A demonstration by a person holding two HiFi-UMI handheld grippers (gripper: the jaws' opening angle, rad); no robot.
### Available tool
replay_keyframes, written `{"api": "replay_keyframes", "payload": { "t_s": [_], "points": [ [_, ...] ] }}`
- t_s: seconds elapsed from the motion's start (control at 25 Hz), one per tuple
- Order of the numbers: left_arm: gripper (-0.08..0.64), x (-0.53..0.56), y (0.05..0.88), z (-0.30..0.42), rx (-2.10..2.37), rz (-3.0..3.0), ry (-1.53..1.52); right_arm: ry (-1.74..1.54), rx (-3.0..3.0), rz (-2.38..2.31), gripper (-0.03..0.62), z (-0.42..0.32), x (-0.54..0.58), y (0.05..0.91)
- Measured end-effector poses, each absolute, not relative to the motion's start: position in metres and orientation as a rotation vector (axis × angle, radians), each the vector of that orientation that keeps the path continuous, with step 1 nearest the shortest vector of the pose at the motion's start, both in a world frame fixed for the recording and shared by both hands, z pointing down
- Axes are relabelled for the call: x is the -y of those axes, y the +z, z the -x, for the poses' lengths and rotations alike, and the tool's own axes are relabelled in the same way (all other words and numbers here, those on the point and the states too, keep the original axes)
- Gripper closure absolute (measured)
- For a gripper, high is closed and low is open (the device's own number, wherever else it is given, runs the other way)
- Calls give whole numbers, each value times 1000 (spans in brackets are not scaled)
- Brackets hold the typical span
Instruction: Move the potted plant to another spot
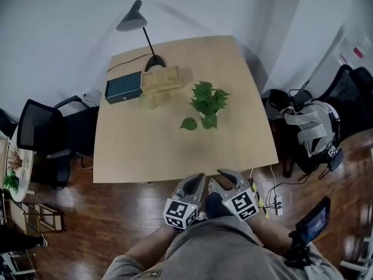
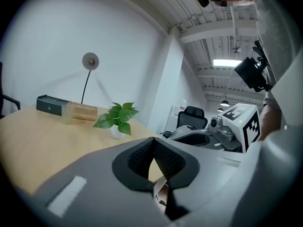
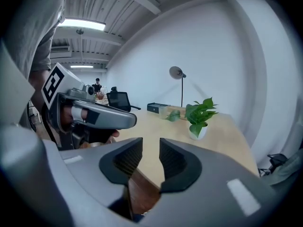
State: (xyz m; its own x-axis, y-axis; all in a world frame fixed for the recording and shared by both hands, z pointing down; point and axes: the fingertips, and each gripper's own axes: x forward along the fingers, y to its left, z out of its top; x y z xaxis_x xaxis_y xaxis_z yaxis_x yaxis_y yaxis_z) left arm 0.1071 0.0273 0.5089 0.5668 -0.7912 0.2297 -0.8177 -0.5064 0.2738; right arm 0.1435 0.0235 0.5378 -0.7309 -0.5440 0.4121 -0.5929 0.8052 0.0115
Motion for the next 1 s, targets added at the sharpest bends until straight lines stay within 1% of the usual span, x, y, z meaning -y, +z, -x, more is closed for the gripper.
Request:
{"api": "replay_keyframes", "payload": {
  "t_s": [0.36,0.56,0.8,1.0],
  "points": [
    [566,-84,508,-117,1279,-2476,119,199,2579,-888,522,-161,-86,530],
    [566,-87,503,-130,1288,-2485,104,225,2568,-873,584,-182,-97,528],
    [566,-92,499,-154,1272,-2492,112,262,2601,-846,586,-193,-110,520],
    [566,-97,498,-161,1275,-2486,120,273,2637,-830,586,-191,-112,515]
  ]
}}
